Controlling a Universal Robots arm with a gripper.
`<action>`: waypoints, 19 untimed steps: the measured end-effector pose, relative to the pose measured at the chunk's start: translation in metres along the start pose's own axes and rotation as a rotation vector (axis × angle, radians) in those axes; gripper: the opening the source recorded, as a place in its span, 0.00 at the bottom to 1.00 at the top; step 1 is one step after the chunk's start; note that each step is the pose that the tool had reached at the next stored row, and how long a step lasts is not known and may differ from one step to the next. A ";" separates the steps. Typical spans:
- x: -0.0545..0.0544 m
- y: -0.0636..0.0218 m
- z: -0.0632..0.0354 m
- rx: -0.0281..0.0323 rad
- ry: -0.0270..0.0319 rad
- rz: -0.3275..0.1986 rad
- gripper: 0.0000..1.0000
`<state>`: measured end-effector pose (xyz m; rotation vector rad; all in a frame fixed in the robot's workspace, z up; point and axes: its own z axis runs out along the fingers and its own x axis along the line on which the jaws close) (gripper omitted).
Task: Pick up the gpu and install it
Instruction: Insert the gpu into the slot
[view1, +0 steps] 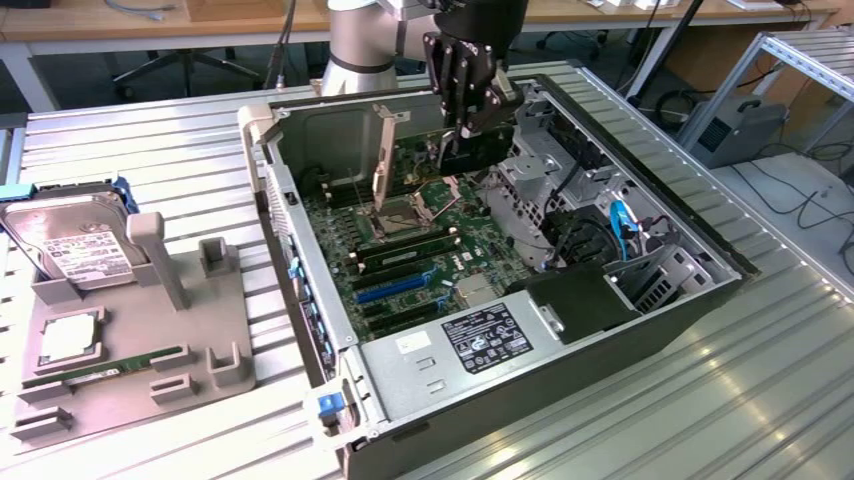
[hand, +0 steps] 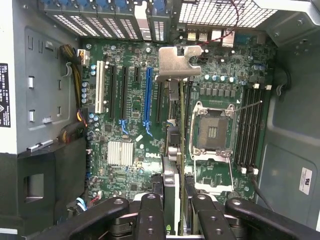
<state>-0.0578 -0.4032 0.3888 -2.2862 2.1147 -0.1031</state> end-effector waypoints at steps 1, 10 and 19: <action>0.000 0.0000 0.0000 0.0001 -0.0006 0.000 0.27; 0.000 0.0001 0.0002 0.0033 -0.0443 0.013 0.27; 0.001 0.0001 0.0010 0.0444 -0.0366 0.069 0.27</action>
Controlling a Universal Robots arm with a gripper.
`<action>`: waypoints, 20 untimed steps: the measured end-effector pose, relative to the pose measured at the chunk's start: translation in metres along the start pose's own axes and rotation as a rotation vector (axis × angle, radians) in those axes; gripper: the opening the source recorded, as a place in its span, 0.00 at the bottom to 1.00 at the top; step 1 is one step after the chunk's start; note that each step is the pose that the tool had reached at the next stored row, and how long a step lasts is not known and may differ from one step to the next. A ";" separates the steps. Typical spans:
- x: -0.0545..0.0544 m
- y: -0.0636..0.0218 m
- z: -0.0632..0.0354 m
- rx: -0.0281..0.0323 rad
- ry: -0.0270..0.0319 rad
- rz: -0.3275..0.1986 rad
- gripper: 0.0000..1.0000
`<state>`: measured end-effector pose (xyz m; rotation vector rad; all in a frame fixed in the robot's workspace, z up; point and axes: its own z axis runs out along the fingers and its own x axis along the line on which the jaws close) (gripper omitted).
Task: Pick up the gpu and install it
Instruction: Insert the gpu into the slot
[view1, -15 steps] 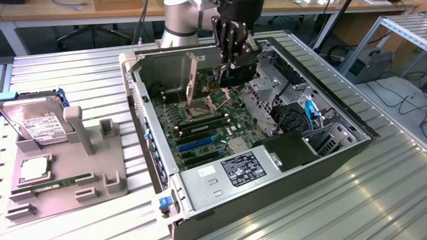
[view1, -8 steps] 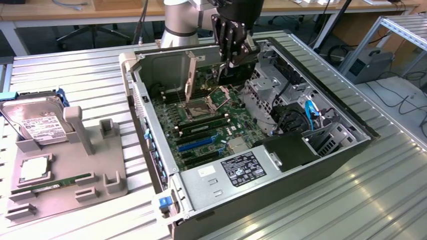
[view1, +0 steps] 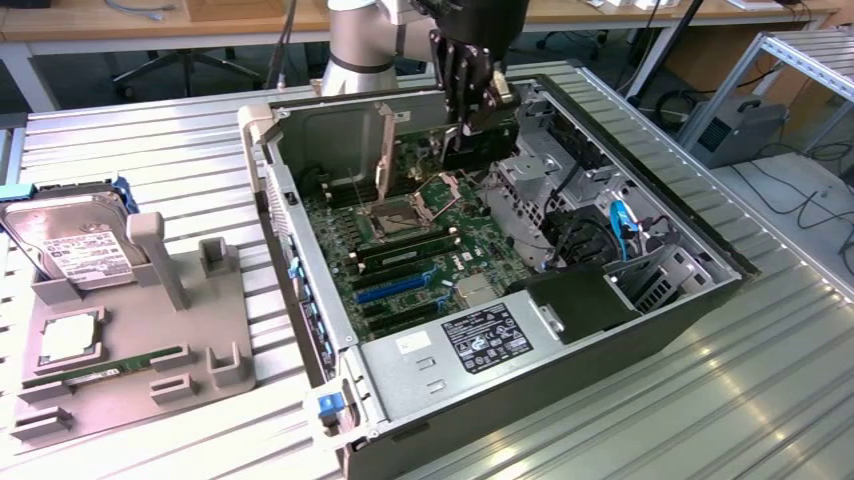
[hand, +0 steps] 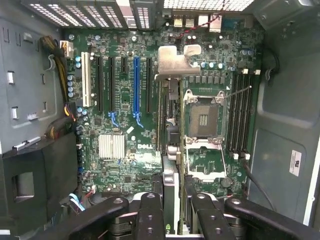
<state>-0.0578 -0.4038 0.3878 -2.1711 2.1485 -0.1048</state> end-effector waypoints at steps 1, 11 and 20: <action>0.001 0.0013 0.0024 0.0002 0.0034 0.024 0.27; 0.003 0.0033 0.0161 0.0003 0.0044 0.033 0.27; 0.003 0.0035 0.0184 0.0003 0.0044 0.033 0.27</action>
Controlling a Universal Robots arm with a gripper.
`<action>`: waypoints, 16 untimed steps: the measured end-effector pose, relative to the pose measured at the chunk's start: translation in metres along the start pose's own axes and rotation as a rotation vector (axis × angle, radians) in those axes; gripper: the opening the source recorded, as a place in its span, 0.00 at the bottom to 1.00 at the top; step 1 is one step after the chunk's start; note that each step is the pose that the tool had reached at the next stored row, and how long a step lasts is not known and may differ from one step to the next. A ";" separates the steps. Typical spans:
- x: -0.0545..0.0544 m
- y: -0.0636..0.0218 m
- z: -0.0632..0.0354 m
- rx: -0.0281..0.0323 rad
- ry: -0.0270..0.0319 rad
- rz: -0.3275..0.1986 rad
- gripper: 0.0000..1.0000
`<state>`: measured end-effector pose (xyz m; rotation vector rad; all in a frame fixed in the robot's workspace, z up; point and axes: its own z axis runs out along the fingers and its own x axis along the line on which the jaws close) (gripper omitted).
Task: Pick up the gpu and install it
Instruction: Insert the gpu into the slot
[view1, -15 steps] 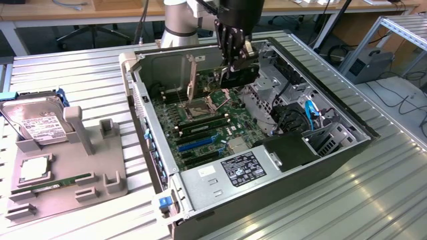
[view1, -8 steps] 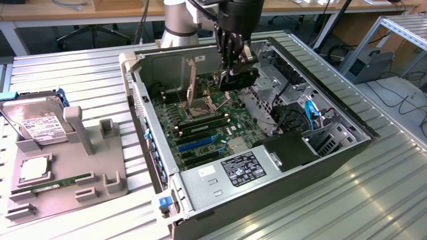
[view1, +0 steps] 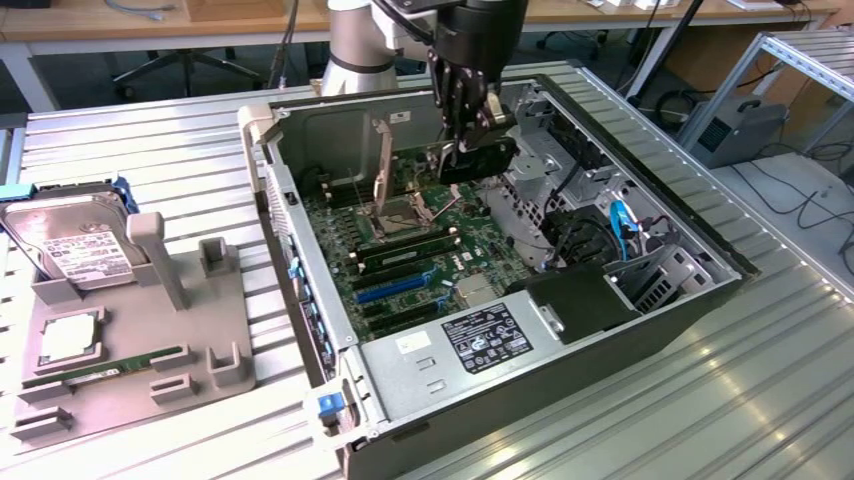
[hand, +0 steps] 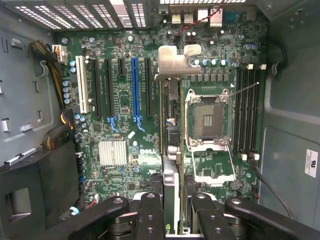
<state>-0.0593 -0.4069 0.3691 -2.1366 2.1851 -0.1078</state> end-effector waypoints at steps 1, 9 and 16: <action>0.000 0.0000 0.0002 0.0000 -0.0001 0.000 0.27; 0.000 0.0004 0.0020 0.0000 0.0000 0.000 0.27; 0.001 0.0008 0.0043 0.0000 0.0000 0.000 0.27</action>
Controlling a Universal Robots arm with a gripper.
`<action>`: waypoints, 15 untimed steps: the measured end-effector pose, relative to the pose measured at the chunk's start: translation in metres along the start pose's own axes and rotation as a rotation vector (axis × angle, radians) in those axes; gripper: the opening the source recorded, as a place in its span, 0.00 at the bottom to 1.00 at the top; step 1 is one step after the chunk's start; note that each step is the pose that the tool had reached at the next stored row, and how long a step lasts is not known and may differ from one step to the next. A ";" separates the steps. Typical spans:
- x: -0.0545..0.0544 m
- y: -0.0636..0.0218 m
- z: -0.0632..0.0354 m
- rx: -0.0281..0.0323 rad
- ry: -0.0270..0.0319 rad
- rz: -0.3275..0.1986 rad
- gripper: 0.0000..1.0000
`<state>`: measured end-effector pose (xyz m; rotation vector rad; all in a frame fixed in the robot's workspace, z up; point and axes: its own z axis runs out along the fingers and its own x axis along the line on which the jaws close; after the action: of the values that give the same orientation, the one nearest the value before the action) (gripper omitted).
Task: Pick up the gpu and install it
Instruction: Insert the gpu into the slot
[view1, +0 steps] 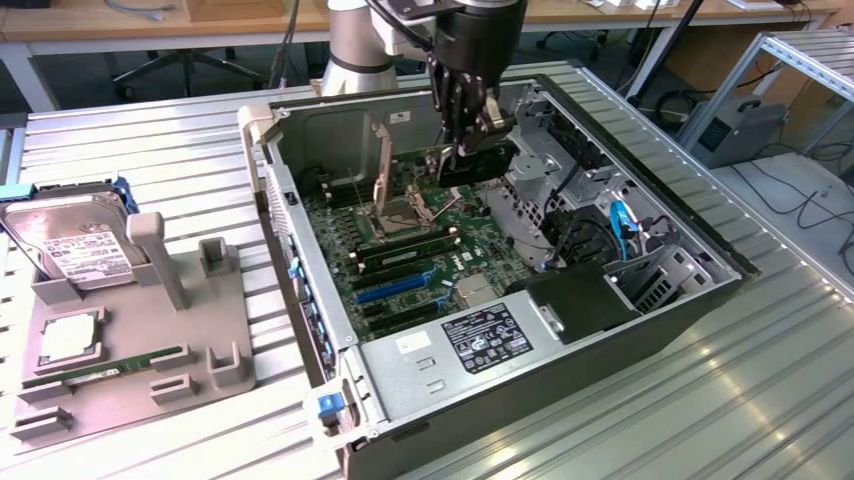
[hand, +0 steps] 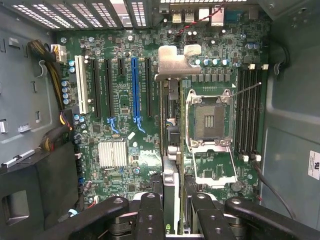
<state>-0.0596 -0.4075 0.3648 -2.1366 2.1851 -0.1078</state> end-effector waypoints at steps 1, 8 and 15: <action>0.000 0.0000 0.0002 0.0001 -0.0001 0.000 0.27; 0.000 0.0004 0.0026 0.0000 -0.0001 0.000 0.27; 0.001 0.0005 0.0038 0.0000 -0.0001 0.000 0.27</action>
<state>-0.0597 -0.4082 0.3609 -2.1366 2.1851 -0.1078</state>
